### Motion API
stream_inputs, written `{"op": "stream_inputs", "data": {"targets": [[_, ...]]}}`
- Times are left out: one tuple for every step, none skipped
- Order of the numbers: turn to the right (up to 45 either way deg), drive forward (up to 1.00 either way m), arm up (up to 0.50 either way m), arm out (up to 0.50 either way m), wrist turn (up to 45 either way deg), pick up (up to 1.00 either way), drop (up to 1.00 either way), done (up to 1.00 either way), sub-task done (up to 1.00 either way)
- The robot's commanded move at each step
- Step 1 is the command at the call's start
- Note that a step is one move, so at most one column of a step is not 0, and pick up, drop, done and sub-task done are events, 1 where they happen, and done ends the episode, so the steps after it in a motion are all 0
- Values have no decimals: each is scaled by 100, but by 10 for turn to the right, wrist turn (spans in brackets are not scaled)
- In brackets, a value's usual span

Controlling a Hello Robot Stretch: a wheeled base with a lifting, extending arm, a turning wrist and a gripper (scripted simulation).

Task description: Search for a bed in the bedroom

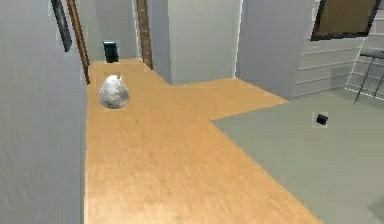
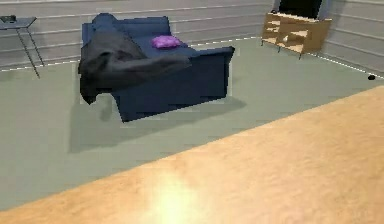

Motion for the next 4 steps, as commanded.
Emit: {"op": "stream_inputs", "data": {"targets": [[0,40,0,0,0,0,0,0,0],[-120,0,0,0,0,0,0,0,0],[0,100,0,0,0,0,0,0,0],[0,100,0,0,0,0,0,0,0]]}}
